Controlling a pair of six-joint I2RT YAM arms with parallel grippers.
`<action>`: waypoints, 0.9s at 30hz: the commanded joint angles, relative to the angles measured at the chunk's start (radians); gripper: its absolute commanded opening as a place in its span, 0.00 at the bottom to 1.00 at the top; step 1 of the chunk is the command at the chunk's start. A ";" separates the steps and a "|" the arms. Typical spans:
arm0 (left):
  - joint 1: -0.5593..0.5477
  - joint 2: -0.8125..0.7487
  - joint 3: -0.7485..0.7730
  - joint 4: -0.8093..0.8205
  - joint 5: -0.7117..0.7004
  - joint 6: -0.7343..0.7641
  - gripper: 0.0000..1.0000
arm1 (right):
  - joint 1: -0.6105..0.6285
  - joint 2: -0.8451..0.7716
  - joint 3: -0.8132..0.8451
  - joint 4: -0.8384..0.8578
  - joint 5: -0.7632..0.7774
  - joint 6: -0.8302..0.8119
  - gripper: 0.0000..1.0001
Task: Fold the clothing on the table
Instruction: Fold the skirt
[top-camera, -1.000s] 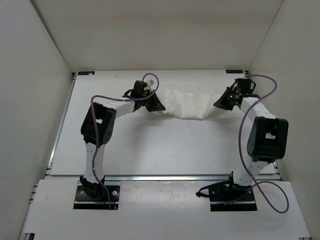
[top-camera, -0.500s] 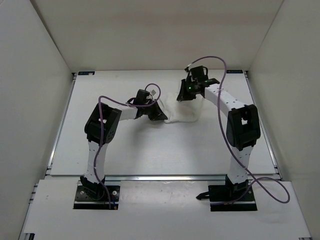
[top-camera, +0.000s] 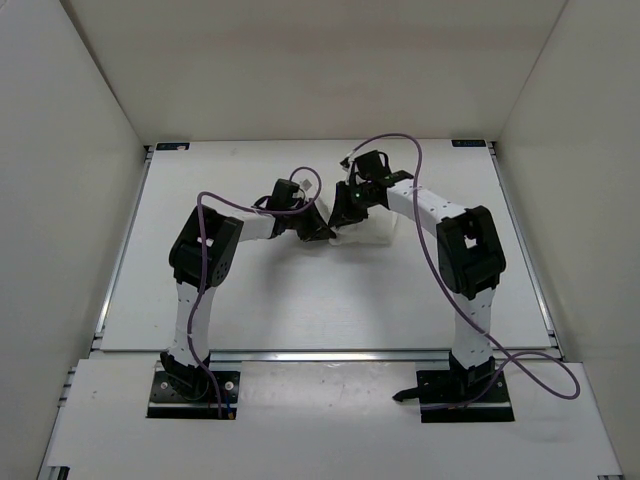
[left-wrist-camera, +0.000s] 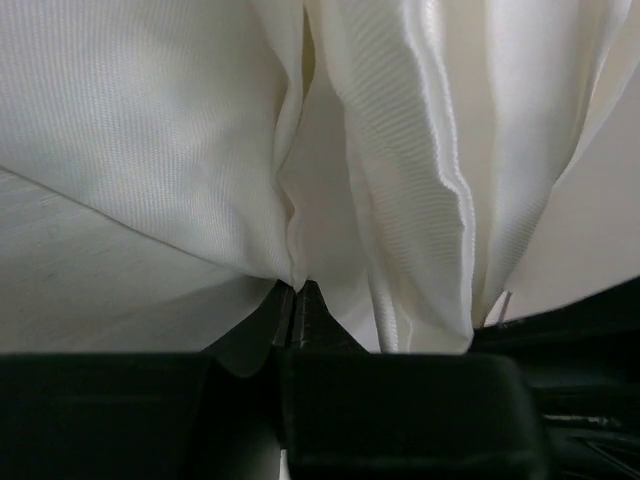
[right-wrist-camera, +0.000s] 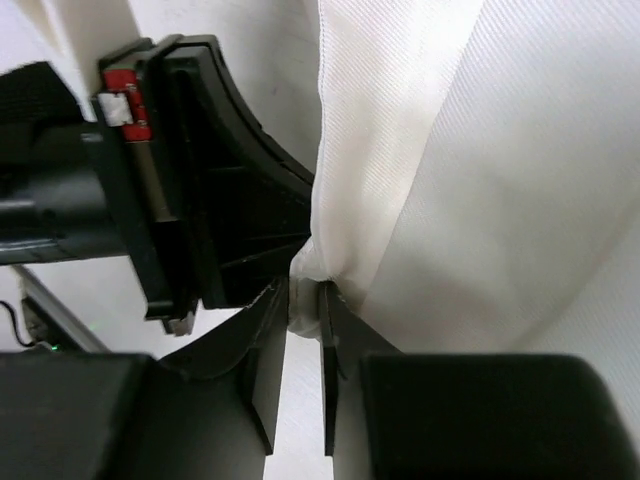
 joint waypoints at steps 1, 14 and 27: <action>0.014 -0.041 -0.030 0.073 0.020 -0.029 0.10 | -0.011 -0.088 -0.002 0.039 -0.086 0.012 0.14; 0.091 -0.188 -0.259 0.227 0.091 -0.098 0.53 | -0.178 -0.283 -0.169 0.242 -0.291 0.085 0.28; 0.210 -0.481 -0.460 0.112 0.072 0.019 0.62 | -0.174 0.065 -0.149 0.270 -0.327 0.205 0.19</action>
